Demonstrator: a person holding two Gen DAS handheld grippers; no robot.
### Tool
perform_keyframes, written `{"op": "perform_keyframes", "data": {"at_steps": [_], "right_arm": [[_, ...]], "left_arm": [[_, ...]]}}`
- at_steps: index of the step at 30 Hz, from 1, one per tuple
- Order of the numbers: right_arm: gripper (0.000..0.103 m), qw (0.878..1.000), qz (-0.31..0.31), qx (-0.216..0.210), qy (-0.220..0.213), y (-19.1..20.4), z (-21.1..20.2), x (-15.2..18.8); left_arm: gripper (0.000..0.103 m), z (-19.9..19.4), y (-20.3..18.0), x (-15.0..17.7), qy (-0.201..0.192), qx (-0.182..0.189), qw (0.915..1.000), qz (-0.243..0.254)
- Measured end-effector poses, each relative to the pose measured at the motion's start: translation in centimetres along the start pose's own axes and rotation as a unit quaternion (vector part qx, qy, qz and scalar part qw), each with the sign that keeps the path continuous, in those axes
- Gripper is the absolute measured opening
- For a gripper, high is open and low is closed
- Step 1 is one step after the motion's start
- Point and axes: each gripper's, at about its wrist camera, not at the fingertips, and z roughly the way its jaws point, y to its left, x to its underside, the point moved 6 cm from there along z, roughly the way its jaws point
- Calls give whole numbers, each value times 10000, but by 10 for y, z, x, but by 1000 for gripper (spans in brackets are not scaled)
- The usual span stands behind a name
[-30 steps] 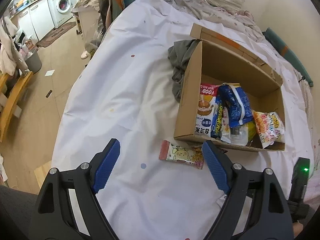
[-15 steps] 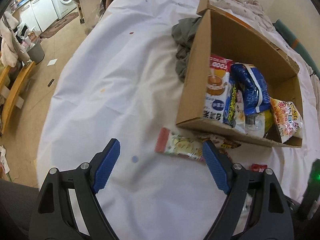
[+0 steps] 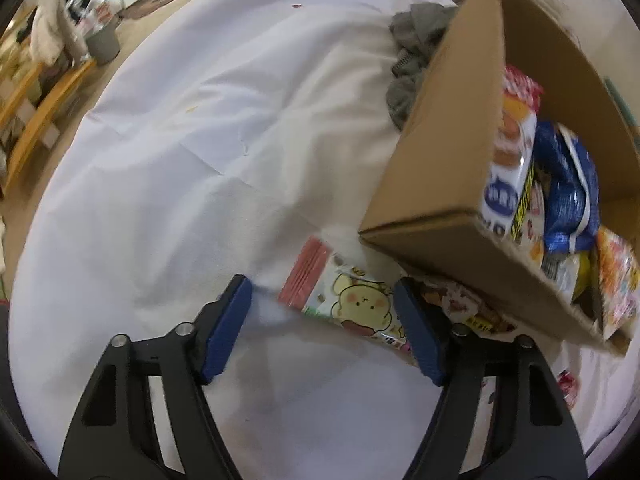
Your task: Organize snacks
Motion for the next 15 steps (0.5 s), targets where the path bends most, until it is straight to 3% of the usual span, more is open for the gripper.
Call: {"op": "perform_keyframes", "data": {"at_steps": [3,5,8,13,15], "right_arm": [[32,10000,48,-26,-43,-13,-10,6],[32,9999,48,-54,-69,-15,-15,6],[32,9999,88,-109,-95,-20,-22,8],[32,9981,320,-518,-128,-22,-33,9],[32,9975,339,-604,-160,-19,-37,7]], "left_arm": [[43,-2,-7,8,-70,-3,9995,318],[23,-5,-14,12,-95,30,9984,549],[9,-9,-14,16,51,208,9971,730],[5,-9,5,26,664,429,9945,687],[5,-10,11,30,734,378,9937,761]]}}
